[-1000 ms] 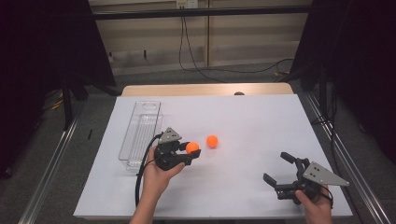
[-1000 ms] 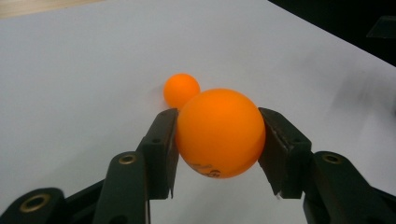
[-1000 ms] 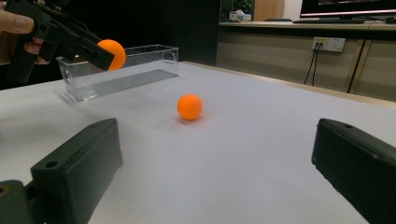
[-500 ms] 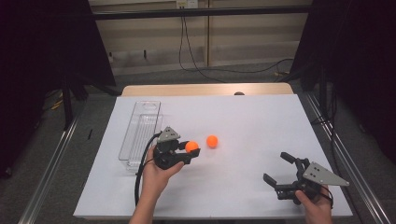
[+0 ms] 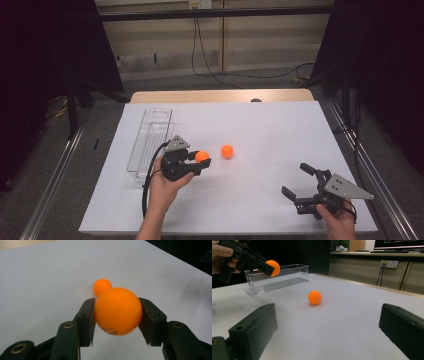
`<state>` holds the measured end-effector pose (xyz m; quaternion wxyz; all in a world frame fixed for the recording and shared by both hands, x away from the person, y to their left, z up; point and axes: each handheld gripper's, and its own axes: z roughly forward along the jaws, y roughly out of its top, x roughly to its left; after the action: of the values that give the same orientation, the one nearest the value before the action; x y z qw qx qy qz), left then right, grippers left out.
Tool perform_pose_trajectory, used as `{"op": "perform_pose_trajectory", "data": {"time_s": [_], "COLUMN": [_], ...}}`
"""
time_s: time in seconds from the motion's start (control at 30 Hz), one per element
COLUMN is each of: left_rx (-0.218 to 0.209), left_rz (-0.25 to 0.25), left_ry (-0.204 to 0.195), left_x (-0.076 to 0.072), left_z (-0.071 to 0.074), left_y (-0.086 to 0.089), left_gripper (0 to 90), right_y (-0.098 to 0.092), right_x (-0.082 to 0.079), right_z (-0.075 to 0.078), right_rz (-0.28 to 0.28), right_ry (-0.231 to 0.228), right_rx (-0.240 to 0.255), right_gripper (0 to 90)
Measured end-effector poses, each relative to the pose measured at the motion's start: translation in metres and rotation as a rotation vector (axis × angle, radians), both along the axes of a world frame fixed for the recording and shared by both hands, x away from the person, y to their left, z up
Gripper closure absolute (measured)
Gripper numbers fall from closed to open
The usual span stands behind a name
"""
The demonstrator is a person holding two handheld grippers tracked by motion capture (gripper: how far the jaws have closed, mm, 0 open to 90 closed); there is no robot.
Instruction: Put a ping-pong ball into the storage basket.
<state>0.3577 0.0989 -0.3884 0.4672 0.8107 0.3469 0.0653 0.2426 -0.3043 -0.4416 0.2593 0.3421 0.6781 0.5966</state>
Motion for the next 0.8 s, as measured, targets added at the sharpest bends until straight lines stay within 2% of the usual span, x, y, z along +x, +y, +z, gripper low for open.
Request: {"op": "perform_pose_trajectory", "data": {"time_s": [0.8], "left_rx": [-0.009], "left_rz": [0.043], "left_ry": [-0.013], "left_x": [0.002], "left_z": [0.005], "left_y": [0.014], "left_gripper": [50.9], "right_y": [0.000], "right_x": [0.000], "right_z": [0.000], "right_rz": [-0.001], "right_ry": [0.000], "right_rx": [-0.001], "right_gripper": [1.1]}}
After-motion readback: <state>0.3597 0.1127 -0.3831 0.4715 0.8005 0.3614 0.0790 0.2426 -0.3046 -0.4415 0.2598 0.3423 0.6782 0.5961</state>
